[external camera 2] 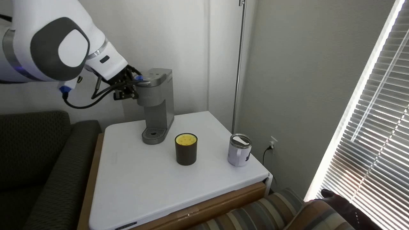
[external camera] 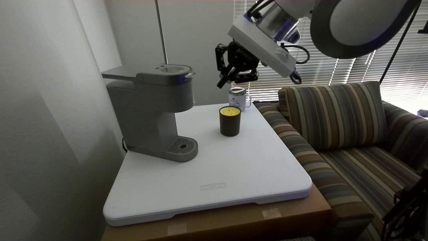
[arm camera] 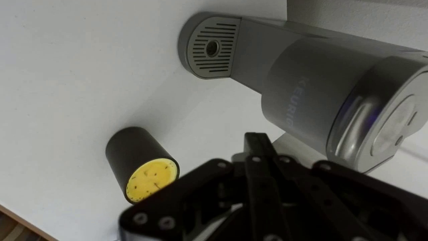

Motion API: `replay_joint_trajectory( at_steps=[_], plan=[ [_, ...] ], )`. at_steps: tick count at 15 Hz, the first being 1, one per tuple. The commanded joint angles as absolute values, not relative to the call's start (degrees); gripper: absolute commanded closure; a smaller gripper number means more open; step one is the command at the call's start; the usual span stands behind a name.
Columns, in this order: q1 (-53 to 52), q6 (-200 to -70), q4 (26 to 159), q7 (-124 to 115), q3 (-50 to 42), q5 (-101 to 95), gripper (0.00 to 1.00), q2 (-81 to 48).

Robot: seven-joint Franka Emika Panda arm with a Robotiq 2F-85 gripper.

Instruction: Open the coffee machine chamber

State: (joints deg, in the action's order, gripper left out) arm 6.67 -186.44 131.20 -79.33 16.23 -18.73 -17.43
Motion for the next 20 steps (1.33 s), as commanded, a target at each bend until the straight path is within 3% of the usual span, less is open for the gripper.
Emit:
replay_joint_trajectory(
  at_steps=[1, 16, 20],
  plan=[
    [2.56, -185.29, 128.46, -67.63, 13.83, -7.53, 1.0, -19.09],
    [-4.46, -183.88, 118.24, -44.94, 12.54, 14.43, 1.0, -26.04],
    [-9.69, -183.94, 118.92, -47.49, 6.02, 11.99, 1.0, -24.86]
  ],
)
